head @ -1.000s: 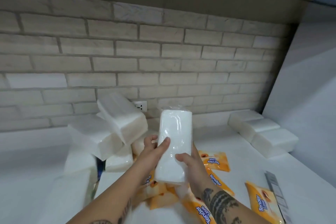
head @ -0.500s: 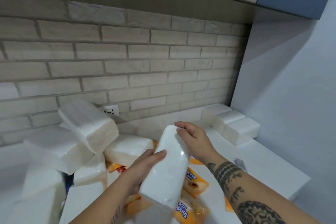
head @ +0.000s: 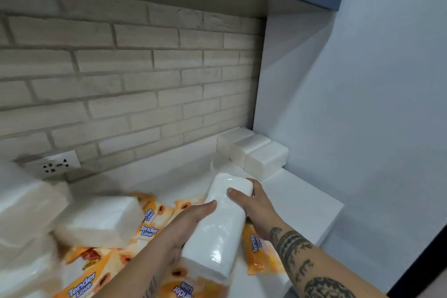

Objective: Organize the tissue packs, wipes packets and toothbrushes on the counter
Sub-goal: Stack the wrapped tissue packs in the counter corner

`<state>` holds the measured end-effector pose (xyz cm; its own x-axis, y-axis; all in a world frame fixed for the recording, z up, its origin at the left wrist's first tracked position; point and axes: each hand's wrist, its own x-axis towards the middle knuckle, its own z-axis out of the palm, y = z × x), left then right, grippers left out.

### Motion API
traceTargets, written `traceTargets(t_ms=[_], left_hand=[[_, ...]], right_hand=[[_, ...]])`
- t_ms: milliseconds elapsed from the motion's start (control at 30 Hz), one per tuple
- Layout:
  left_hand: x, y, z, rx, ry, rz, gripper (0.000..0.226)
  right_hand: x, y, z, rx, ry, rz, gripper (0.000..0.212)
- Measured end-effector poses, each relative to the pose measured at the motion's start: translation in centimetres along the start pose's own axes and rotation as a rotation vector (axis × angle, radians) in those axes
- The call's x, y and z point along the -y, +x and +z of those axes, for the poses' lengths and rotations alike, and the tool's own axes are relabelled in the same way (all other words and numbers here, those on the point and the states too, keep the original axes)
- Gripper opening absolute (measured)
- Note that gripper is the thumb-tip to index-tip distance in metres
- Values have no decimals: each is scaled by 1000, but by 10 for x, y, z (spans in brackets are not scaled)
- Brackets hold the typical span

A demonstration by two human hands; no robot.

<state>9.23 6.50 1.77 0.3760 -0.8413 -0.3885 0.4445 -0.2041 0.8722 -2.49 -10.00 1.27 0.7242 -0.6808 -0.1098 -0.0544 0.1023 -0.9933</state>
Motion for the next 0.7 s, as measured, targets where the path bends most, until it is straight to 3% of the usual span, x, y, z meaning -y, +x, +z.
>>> traceTargets(t_ms=[233, 333, 533, 700], left_hand=[[-16, 67, 52, 3, -11, -82, 43], [-20, 108, 60, -16, 57, -70, 49], [-14, 174, 91, 15, 138, -130, 75], [-13, 232, 131, -7, 91, -124, 46]], right_hand=[[-3, 49, -74, -225, 78, 63, 63], [-1, 71, -109, -308, 153, 81, 45], [-7, 123, -178, -492, 162, 65, 46], [-20, 163, -225, -502, 154, 136, 54]])
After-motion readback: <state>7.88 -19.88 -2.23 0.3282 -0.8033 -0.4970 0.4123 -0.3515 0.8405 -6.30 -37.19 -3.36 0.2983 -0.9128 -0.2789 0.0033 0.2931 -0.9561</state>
